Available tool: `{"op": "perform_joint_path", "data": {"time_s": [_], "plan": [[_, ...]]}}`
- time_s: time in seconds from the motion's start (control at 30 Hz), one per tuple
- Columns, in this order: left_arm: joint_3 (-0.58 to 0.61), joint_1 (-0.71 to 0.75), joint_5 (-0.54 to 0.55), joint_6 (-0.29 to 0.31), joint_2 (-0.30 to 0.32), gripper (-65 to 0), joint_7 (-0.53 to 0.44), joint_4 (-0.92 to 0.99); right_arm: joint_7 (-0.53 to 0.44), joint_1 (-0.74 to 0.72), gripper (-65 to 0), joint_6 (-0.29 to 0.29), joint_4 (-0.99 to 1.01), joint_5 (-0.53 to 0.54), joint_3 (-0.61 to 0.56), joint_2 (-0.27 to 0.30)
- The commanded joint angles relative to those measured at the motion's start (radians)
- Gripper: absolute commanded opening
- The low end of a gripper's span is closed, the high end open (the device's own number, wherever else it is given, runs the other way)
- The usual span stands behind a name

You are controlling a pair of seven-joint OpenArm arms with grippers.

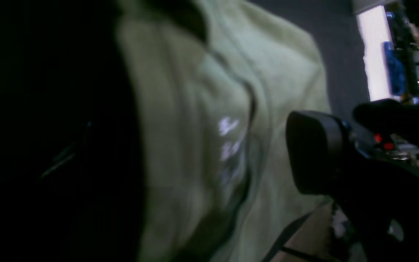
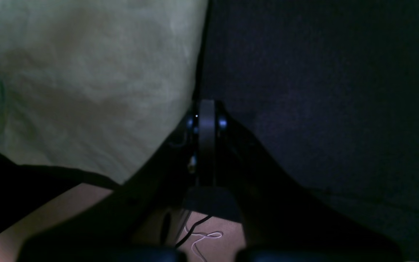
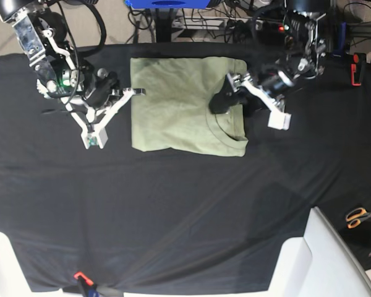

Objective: Fold the T-shirt properly
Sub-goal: 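Grasp the folded shirt with the left gripper and rotate it on the table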

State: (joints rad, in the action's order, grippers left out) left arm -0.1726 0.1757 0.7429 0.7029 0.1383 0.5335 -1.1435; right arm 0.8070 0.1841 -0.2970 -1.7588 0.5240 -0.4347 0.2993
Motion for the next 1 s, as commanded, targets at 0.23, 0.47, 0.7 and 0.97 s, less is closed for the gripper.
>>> {"op": "perform_joint_path", "data": {"time_s": [0.23,0.47,0.7,0.97], "plan": [[0.144,-0.031,-0.012,-0.005,0.005,0.0,-0.046,0.105,-0.018,-0.008,-65.0,0.003,-0.02,0.003,0.012,0.007],[0.153,-0.026,-0.012,-0.005,0.007,-41.5,-0.06,0.179,-0.018,-0.008,-65.0,0.003,-0.02,0.003,0.023,0.007],[0.15,-0.069,-0.012,-0.005,0.034,-65.0,0.033,0.156,-0.019,0.024,-65.0,0.003,-0.02,0.005,0.153,0.005],[0.279,-0.192,-0.012,-0.005,0.154,-65.0,0.293,-0.042,-0.019,0.065,-65.0,0.112,-0.016,0.008,0.285,-0.001]]}}
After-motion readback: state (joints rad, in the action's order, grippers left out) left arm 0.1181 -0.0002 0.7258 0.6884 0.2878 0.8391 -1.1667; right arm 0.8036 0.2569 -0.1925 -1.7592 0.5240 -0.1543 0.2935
